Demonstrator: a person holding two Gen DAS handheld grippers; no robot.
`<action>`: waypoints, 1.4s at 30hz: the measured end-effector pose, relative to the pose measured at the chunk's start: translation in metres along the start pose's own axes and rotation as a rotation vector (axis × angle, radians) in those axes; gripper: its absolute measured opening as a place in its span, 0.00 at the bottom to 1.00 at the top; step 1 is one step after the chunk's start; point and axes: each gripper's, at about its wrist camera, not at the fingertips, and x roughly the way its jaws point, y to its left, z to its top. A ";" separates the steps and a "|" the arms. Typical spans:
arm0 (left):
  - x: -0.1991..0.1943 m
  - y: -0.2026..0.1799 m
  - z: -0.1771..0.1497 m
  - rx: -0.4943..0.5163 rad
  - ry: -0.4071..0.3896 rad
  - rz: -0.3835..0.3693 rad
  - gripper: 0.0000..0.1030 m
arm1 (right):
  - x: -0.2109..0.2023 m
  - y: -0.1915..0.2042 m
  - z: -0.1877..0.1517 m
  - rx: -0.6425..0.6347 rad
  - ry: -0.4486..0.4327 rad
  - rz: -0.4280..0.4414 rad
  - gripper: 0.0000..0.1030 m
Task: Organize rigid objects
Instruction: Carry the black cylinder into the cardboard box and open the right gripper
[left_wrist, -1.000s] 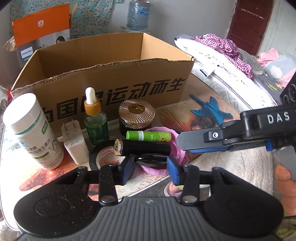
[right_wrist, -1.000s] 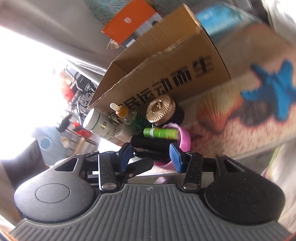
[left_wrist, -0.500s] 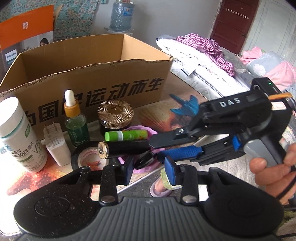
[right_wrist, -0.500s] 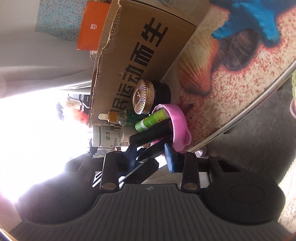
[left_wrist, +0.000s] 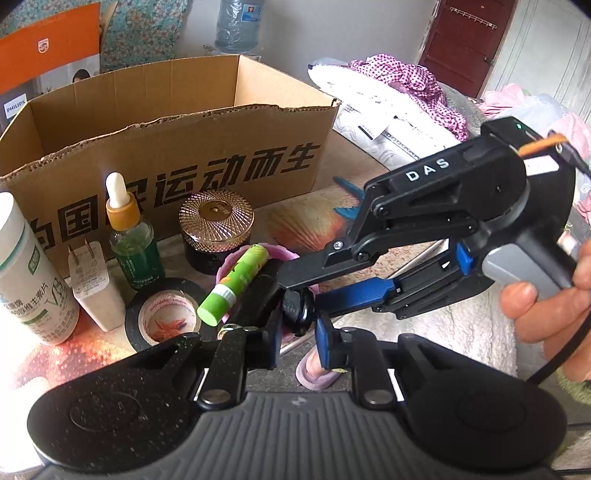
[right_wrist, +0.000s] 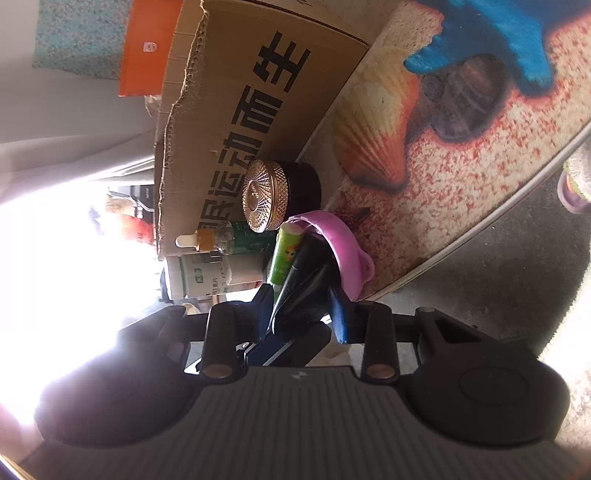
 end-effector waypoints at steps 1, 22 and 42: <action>0.000 -0.001 0.001 0.004 -0.003 0.006 0.17 | 0.001 0.001 0.002 0.002 0.005 -0.009 0.30; -0.034 -0.022 0.005 0.086 -0.126 0.055 0.17 | -0.024 0.014 -0.010 -0.004 -0.021 0.090 0.30; -0.088 0.066 0.143 -0.043 -0.298 0.213 0.20 | 0.000 0.199 0.068 -0.382 -0.020 0.253 0.30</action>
